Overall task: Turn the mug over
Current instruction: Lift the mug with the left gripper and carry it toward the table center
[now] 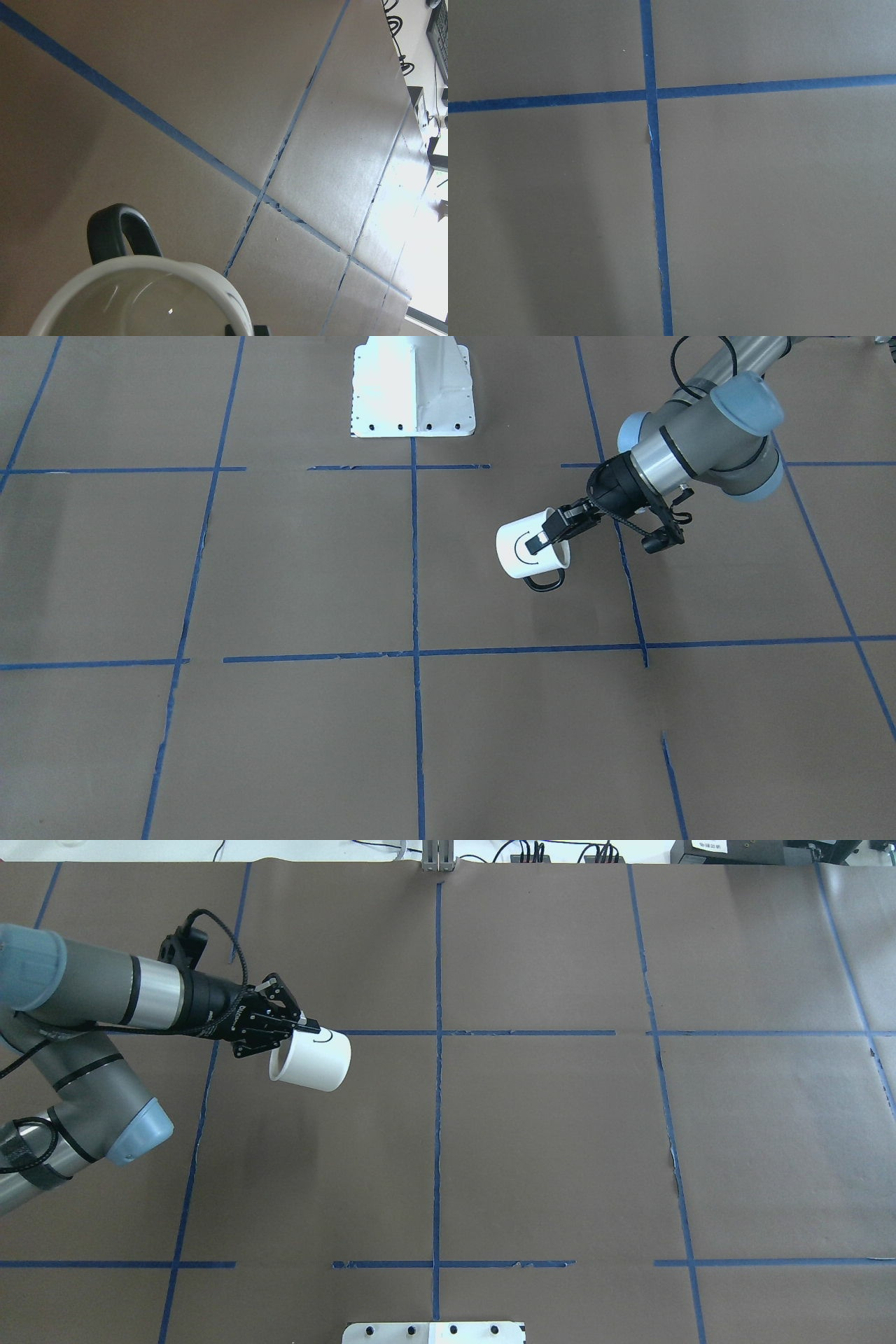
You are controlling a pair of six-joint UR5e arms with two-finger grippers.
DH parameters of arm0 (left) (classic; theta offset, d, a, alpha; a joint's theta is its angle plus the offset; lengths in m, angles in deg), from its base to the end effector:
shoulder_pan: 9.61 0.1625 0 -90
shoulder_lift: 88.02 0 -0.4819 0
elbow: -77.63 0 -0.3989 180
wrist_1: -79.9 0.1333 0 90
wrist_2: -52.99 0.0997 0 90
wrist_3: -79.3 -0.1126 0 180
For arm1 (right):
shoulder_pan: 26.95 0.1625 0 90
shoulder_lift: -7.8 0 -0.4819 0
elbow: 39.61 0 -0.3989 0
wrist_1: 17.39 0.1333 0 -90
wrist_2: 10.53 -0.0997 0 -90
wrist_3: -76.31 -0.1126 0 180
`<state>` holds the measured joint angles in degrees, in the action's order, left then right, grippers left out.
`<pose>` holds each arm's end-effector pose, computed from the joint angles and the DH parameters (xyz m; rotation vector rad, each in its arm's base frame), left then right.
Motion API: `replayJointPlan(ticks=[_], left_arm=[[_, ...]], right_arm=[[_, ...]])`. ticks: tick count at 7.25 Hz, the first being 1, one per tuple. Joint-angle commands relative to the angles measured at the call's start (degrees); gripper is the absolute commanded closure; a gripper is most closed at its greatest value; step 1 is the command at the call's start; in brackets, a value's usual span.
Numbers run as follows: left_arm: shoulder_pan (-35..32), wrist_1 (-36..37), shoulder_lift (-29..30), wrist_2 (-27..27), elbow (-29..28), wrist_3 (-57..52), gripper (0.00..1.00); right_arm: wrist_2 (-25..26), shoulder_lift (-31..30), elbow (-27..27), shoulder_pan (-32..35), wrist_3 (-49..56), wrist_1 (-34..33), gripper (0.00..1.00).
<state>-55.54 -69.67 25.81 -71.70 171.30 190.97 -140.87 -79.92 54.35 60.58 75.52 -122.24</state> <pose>0.3996 -0.5123 0.3243 -0.1636 1.5395 -0.4794 0.0387 -0.5036 0.7004 -0.1639 -0.6983 0.0248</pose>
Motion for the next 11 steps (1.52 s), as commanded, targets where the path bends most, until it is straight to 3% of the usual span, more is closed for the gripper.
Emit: replayJointPlan(ticks=[1,4,6,8,11], left_arm=[[0.22,17.31,6.37,0.49,3.53,-8.7,1.0],[5.03,38.4,16.82,11.09,3.8,-17.68,1.0],[10.66,45.57,20.19,18.48,2.14,-22.09,1.0],[13.66,53.55,27.89,23.59,-4.69,-27.51,1.0],[17.87,59.37,35.82,29.39,-14.79,-32.45,1.0]], right_arm=[[0.0,0.0,0.0,0.0,0.0,0.0,0.0],[0.0,0.0,0.0,0.0,0.0,0.0,0.0],[0.0,0.0,0.0,0.0,0.0,0.0,0.0],[0.0,0.0,0.0,0.0,0.0,0.0,0.0],[0.0,0.0,0.0,0.0,0.0,0.0,0.0]])
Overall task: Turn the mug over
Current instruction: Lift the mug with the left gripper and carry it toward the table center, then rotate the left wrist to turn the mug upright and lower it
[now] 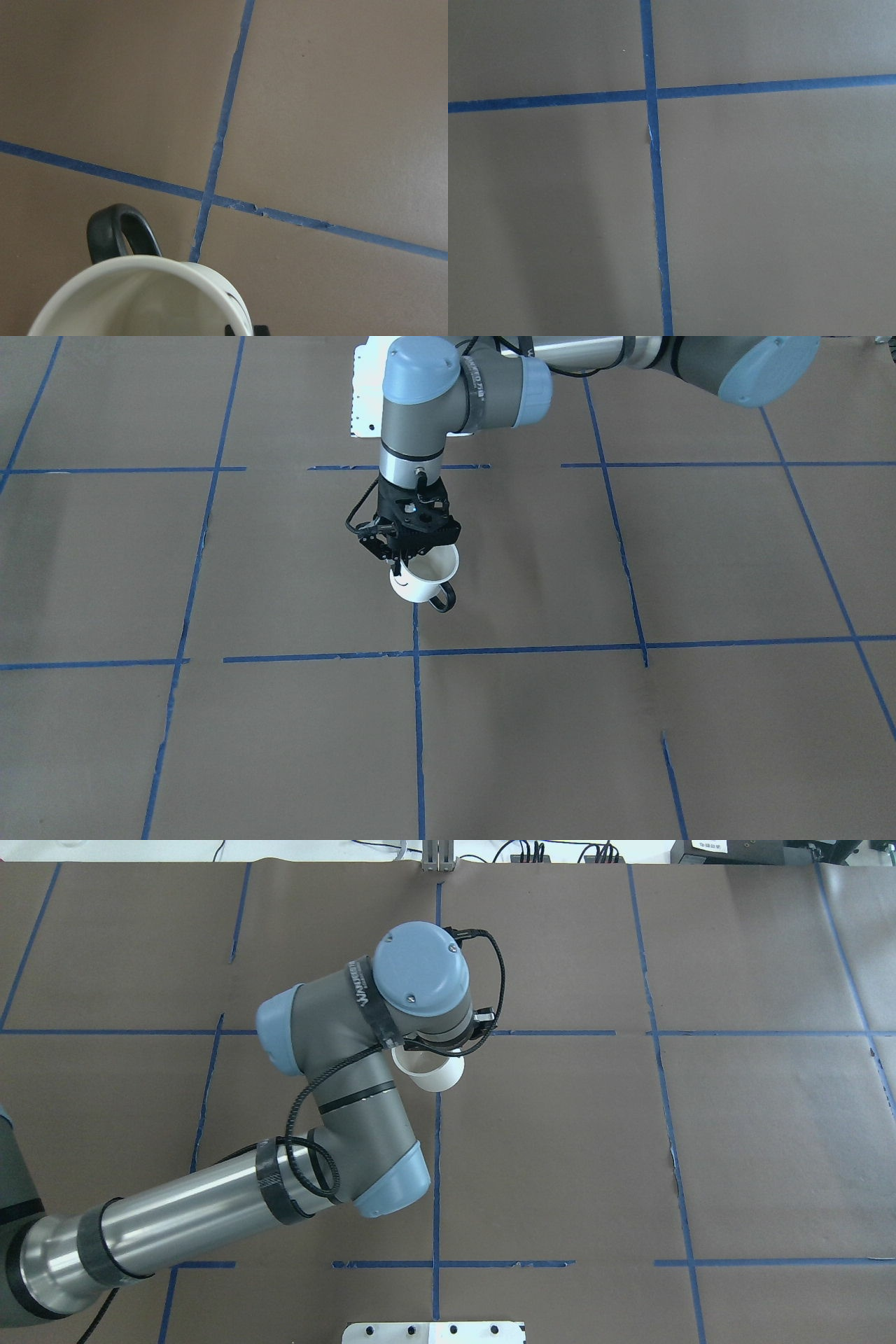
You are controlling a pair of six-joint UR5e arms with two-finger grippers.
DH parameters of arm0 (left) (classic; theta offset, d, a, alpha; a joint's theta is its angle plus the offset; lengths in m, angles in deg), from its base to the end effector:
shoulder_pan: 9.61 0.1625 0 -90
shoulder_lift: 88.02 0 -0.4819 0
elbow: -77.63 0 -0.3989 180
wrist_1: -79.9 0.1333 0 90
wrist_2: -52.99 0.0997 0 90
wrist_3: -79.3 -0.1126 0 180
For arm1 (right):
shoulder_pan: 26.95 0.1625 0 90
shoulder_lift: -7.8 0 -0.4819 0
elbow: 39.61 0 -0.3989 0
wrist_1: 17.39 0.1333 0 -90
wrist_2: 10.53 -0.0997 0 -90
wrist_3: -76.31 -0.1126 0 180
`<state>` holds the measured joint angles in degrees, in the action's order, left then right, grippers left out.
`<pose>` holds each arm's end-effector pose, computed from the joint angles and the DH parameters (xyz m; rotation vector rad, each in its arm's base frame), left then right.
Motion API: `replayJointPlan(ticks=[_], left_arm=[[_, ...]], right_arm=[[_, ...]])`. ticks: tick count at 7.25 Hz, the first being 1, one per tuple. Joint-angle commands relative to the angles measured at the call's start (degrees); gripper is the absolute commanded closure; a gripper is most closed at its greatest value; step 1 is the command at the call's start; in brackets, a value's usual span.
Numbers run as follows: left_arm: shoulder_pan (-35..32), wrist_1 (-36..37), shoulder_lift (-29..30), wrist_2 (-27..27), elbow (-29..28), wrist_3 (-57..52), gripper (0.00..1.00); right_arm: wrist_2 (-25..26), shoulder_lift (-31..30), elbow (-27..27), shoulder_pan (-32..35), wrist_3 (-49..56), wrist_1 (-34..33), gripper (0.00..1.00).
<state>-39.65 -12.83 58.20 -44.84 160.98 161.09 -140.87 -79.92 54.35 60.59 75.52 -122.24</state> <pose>0.6408 -0.5068 0.1161 0.1792 0.9060 -0.2913 0.0388 -0.5036 0.7004 -0.1639 -0.6983 0.0250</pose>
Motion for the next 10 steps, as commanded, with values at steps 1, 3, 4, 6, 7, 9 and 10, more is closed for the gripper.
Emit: replayJointPlan(ticks=[1,3,4,6,7,9,10], left_arm=[[2.96,3.25,3.46,3.86,-5.12,-4.25,1.0],[3.41,4.91,3.38,4.57,-6.18,-7.68,1.0],[3.58,5.19,3.03,5.53,-6.27,-8.65,1.0],[3.76,5.1,3.03,5.54,-6.18,-8.75,0.98],[3.85,5.01,3.03,5.46,-6.18,-9.36,0.92],[4.72,5.01,2.5,5.54,-6.18,-9.45,0.86],[5.34,4.84,2.06,5.54,-6.09,-9.45,0.43]], right_arm=[[0.0,0.0,0.0,0.0,0.0,0.0,0.0],[0.0,0.0,0.0,0.0,0.0,0.0,0.0],[0.0,0.0,0.0,0.0,0.0,0.0,0.0],[0.0,0.0,0.0,0.0,0.0,0.0,0.0],[0.0,0.0,0.0,0.0,0.0,0.0,0.0],[0.0,0.0,0.09,0.0,0.0,0.0,0.0],[0.0,0.0,0.0,0.0,0.0,0.0,0.0]])
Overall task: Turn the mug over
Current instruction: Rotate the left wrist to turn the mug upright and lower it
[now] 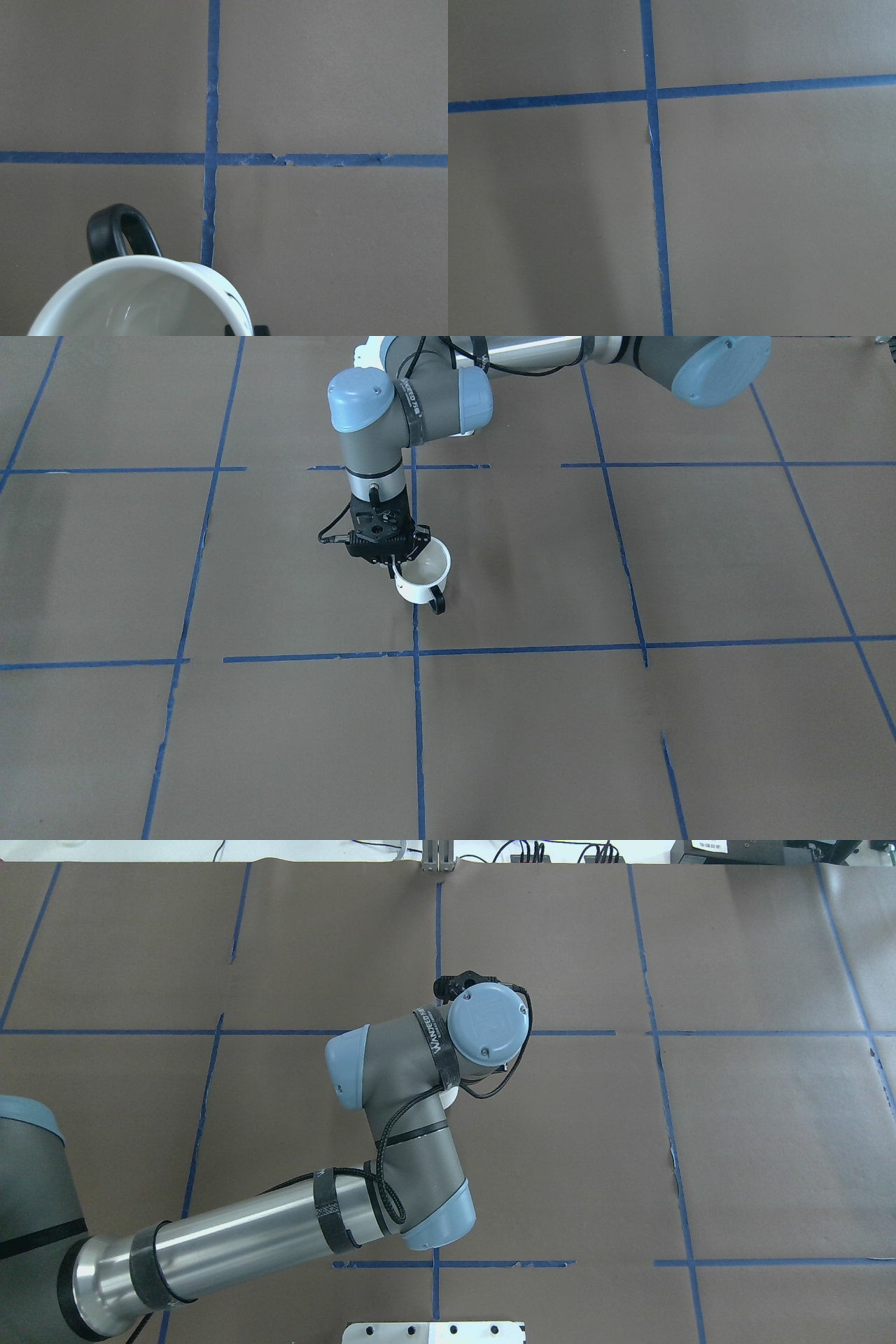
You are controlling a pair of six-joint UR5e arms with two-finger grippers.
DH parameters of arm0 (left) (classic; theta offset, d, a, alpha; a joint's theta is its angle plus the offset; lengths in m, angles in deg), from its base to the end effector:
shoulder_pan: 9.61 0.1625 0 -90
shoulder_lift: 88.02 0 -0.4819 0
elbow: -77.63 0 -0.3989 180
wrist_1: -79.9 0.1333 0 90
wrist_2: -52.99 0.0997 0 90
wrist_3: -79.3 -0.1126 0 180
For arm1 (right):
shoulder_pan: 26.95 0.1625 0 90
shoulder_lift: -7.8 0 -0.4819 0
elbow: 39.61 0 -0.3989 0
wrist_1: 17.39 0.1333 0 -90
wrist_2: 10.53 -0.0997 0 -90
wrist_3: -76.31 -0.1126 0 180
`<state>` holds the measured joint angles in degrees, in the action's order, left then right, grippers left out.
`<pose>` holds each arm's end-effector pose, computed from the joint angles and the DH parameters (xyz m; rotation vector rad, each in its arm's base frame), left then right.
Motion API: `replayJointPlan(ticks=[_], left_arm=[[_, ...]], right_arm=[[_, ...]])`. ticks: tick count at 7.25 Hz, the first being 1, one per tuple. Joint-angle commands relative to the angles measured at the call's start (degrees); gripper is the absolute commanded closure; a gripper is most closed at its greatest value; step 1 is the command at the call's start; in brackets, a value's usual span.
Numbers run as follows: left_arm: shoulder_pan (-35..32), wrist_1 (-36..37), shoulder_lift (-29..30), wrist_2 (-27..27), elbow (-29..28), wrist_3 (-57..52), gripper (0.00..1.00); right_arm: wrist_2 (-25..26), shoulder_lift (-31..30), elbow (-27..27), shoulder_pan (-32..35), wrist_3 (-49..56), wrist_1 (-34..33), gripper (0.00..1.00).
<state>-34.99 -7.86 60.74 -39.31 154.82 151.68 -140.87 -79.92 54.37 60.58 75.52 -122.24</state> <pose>0.7030 -0.4760 0.1382 0.2442 0.7241 -0.1135 0.0387 -0.5036 0.7003 -0.1636 -0.6983 0.0247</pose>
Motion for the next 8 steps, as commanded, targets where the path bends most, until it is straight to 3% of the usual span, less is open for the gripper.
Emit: replayJointPlan(ticks=[1,4,6,8], left_arm=[[0.68,-0.31,-1.19,-0.08,0.58,-0.04,0.0],[0.68,-0.31,-1.19,-0.43,3.21,-0.65,0.0],[-2.37,2.3,-1.28,-1.3,8.82,-6.61,0.0],[-8.43,2.76,-7.65,-7.79,18.72,-15.28,0.0]], right_arm=[[0.0,0.0,-0.03,0.0,0.0,0.0,0.0],[0.0,0.0,-0.03,0.0,0.0,0.0,0.0],[0.0,0.0,-0.03,0.0,0.0,0.0,0.0],[0.0,0.0,-0.03,0.0,0.0,0.0,0.0]])
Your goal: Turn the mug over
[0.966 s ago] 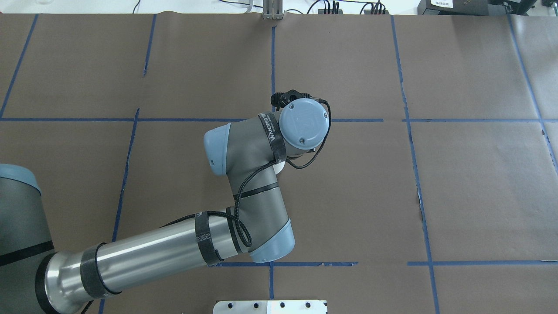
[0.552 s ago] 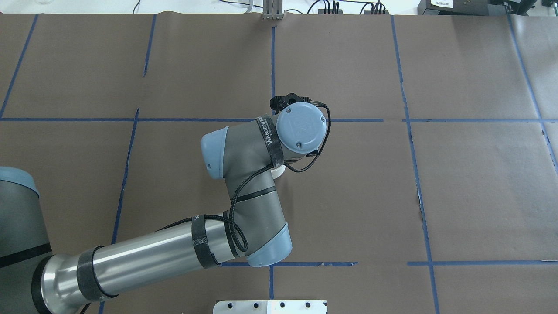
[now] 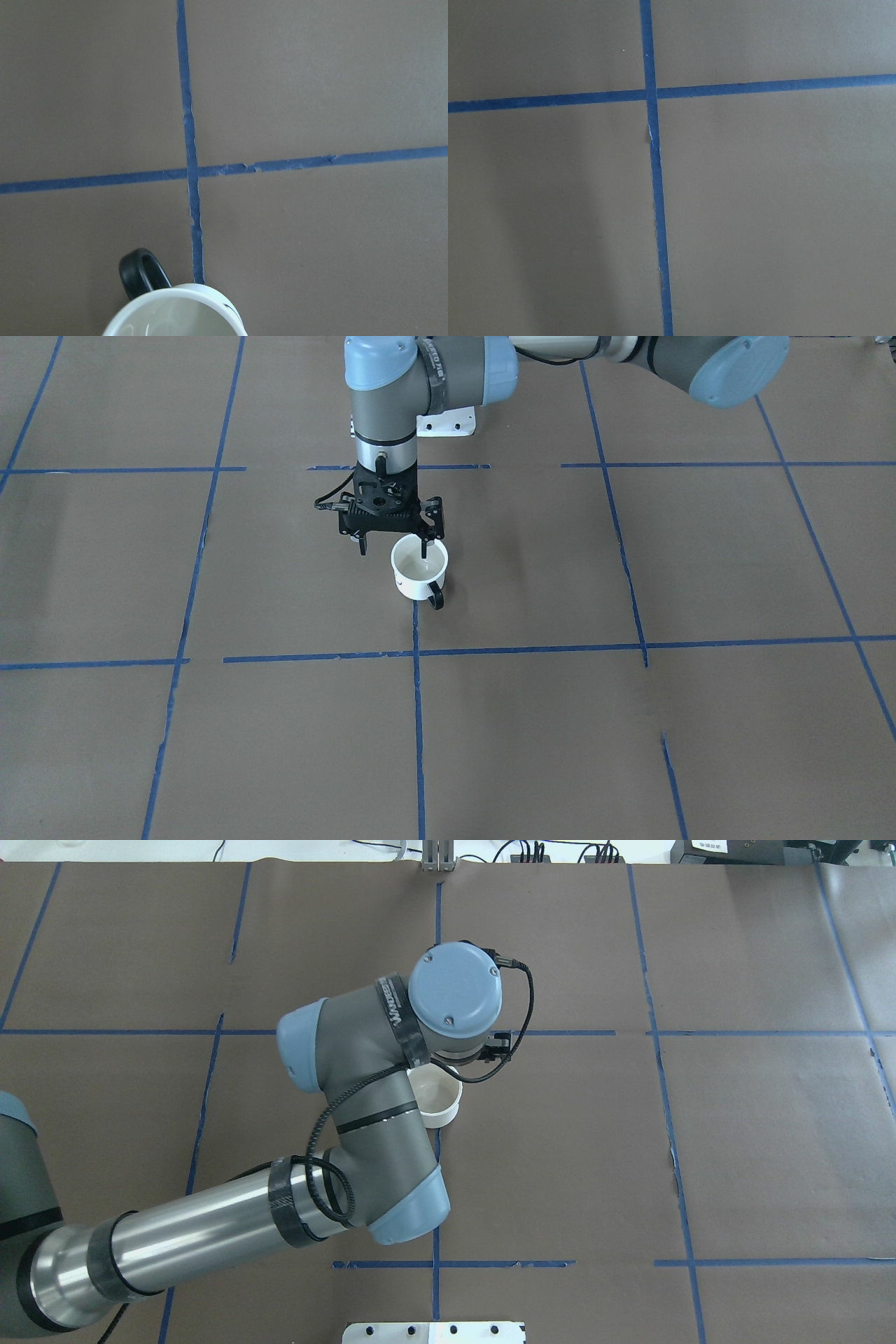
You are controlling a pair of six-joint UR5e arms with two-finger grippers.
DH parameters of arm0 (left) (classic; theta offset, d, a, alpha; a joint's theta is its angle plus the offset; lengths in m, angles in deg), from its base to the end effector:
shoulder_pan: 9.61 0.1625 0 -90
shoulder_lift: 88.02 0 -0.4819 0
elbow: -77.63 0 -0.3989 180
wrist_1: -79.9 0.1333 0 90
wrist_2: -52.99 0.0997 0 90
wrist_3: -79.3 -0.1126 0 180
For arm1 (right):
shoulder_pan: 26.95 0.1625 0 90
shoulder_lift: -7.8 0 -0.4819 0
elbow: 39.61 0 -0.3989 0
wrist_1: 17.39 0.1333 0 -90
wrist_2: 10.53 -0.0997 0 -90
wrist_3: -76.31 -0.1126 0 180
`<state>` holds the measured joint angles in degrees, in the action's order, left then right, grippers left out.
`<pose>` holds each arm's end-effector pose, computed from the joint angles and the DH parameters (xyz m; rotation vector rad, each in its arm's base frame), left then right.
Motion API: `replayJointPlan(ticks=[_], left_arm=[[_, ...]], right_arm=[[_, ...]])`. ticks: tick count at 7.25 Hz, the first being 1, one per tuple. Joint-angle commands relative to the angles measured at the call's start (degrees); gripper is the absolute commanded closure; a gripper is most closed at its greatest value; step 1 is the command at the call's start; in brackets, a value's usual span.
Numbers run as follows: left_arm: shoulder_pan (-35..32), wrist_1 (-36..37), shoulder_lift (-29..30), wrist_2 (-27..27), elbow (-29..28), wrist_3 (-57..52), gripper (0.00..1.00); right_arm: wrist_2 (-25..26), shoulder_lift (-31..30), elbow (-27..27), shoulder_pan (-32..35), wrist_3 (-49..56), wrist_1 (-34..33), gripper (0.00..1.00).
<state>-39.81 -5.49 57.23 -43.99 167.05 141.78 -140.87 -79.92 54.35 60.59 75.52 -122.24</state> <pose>0.6108 -0.4939 0.1071 0.3213 0.8191 0.0095 0.0388 -0.5036 0.7004 -0.1639 -0.6983 0.0250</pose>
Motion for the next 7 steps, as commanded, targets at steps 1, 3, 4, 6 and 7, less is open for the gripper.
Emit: replayJointPlan(ticks=[1,3,4,6,7], left_arm=[[-6.86,0.23,-8.09,-3.74,11.34,-11.7,0.0],[-13.8,-0.65,-12.15,-9.95,12.18,-23.21,0.0],[-17.92,-3.7,-16.09,-12.86,12.18,-28.76,0.0],[-23.92,-14.05,-26.28,-17.1,12.0,-36.81,0.0],[-26.37,-16.54,-29.11,-17.19,11.31,-37.34,0.0]], right_arm=[[0.0,0.0,0.0,0.0,0.0,0.0,0.0],[0.0,0.0,0.0,0.0,0.0,0.0,0.0],[0.0,0.0,0.0,0.0,0.0,0.0,0.0],[0.0,0.0,0.0,0.0,0.0,0.0,0.0],[0.0,0.0,0.0,0.0,0.0,0.0,0.0]])
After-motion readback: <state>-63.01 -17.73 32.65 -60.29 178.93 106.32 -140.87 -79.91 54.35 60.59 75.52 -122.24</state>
